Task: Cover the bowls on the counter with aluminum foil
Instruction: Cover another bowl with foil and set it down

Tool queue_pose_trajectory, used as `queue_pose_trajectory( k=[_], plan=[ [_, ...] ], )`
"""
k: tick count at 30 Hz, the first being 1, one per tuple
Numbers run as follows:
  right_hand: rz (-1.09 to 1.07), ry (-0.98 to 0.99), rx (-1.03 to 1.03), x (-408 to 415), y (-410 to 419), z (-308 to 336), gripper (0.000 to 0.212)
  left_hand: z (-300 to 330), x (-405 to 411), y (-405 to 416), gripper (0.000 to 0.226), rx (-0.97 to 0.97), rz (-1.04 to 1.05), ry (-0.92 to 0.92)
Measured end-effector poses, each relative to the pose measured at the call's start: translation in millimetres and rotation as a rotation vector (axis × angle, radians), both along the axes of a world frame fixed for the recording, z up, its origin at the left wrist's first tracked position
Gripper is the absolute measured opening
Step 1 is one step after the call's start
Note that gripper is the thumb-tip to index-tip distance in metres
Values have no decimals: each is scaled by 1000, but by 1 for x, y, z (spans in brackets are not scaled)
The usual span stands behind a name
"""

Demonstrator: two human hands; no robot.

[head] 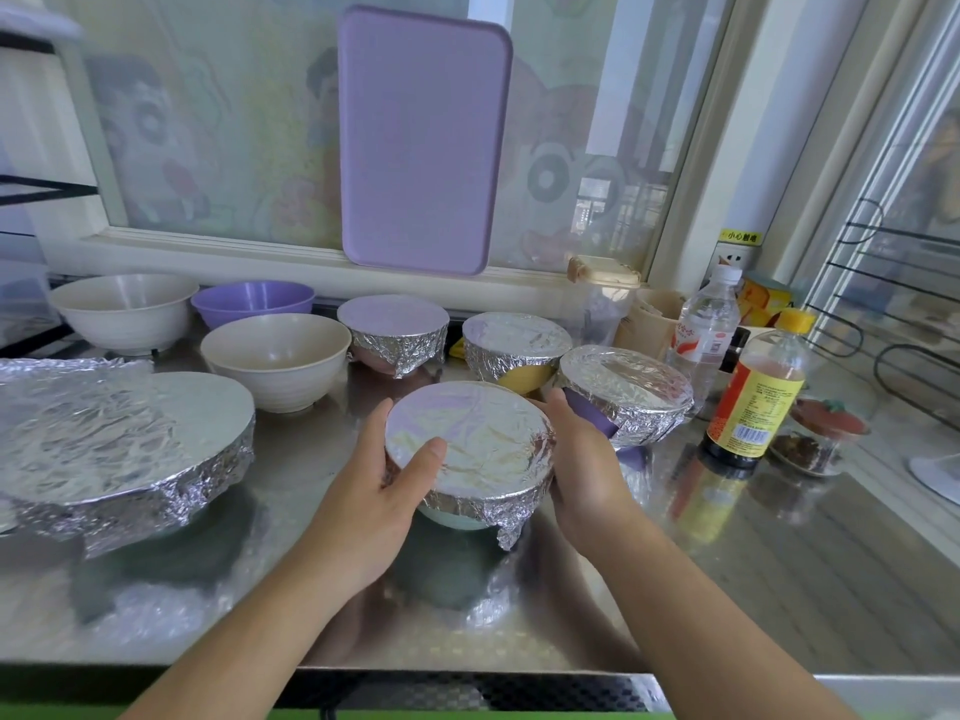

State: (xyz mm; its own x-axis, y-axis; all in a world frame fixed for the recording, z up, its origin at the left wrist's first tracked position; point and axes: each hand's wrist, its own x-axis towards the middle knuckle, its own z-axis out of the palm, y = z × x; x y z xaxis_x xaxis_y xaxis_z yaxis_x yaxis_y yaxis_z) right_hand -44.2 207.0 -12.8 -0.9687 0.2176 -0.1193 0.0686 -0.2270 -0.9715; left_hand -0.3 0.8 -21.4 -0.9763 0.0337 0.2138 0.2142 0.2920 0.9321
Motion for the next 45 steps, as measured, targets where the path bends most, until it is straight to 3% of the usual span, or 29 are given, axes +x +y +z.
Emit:
queue_pose_trajectory(
  k=[5, 6, 10, 13, 15, 17, 20, 24, 28, 37, 42, 45],
  plan=[
    [81, 60, 14, 8, -1, 21, 32, -3, 0, -3, 97, 10, 47, 28],
    [99, 66, 23, 9, -2, 23, 29, -4, -1, -2, 94, 21, 76, 41],
    [37, 142, 217, 8, 0, 13, 53, -3, -2, -3, 72, 76, 206, 102],
    [-25, 217, 327, 6, 4, 14, 39, -5, 2, -4, 75, 109, 214, 119],
    [33, 187, 134, 6, 2, 21, 39, -6, 6, -2, 107, 79, 119, 80],
    [114, 107, -34, 4, 0, 24, 53, -5, 12, 1, 139, 30, 11, 37],
    [190, 79, -140, 7, 0, 24, 43, -5, 13, 6, 159, -20, -46, 19],
    [213, 69, -256, 14, -2, 21, 45, -6, 12, 6, 150, -21, -64, 31],
    [170, 63, -371, 11, -10, 7, 55, -7, 12, 9, 102, 22, -84, 99],
    [68, 54, -519, 10, -17, -7, 55, -19, 4, 11, 116, 79, -98, 120],
    [3, 64, -501, 17, -20, -3, 50, -24, 8, 12, 161, 48, -77, 101],
    [14, 72, -543, 18, -27, -5, 53, -30, 8, 12, 146, -7, -67, 156]
  ],
)
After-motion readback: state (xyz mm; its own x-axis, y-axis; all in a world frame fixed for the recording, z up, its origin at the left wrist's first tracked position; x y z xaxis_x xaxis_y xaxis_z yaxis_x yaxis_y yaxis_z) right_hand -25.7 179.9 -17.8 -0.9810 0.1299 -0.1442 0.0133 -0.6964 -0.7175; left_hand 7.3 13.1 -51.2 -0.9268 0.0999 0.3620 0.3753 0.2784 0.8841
